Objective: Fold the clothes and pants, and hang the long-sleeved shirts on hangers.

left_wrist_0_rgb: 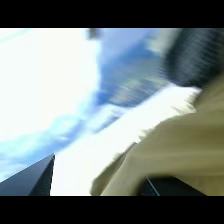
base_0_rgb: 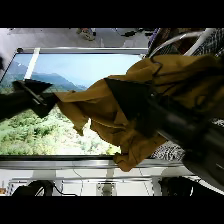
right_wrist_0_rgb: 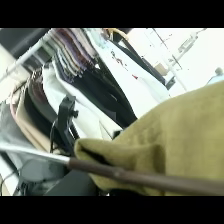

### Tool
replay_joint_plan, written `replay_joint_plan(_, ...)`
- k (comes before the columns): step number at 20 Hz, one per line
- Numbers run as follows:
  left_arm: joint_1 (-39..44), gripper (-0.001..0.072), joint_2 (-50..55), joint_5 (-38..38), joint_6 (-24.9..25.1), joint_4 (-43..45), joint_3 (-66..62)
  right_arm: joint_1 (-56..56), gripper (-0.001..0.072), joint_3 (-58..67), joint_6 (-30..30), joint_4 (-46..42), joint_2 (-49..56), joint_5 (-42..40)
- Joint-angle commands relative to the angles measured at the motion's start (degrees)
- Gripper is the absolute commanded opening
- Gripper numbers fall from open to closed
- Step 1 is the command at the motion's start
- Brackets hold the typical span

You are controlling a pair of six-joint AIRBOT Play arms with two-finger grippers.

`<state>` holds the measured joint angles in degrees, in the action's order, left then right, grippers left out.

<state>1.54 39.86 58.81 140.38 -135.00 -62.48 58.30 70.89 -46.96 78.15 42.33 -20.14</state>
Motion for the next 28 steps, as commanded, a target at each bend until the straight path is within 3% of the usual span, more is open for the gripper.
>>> replay_joint_plan(1, -4.63, 0.0554, -2.6, -0.48, 0.02, 0.48, -0.02, 7.34, 0.0032, 7.19, -1.77, -5.16, 1.33, -6.29)
replay_joint_plan(4, -4.63, 0.0554, -1.88, -1.18, 0.02, 0.44, -0.02, 15.04, 0.0031, 12.2, -1.05, -11.78, 7.54, -4.5)
replay_joint_plan(7, -4.63, 0.0554, -1.18, -1.22, 0.04, 0.96, -0.02, 20.98, 0.0031, 20.28, 4.72, -27.76, 16.04, -8.76)
replay_joint_plan(11, -4.63, 0.0554, -0.57, -1.73, 0.02, 7.72, 0.0, 26.4, 0.0031, 29.64, 10.12, -47.06, 23.47, -25.33)
replay_joint_plan(15, -4.52, 0.0554, -0.17, -2.93, 0.0, 8.39, 0.0, 30.71, 0.0029, 32.09, 13.57, -61.44, 21.51, -46.71)
replay_joint_plan(19, -4.37, 0.0554, -0.17, -2.95, 0.02, 8.35, 0.0, 33.42, 0.0028, 32.06, 10.6, -55.01, 8.63, -41.0)
replay_joint_plan(24, -4.37, 0.0554, -0.17, -2.91, -0.11, 8.33, 0.0, 34.23, 0.0031, 32.02, 3.74, -38.56, -6.91, -38.32)
replay_joint_plan(28, -4.37, 0.0554, -0.17, -2.91, -0.24, 8.33, 0.0, 34.23, 0.0029, 32.02, 2.75, -39.36, -14.01, -35.19)
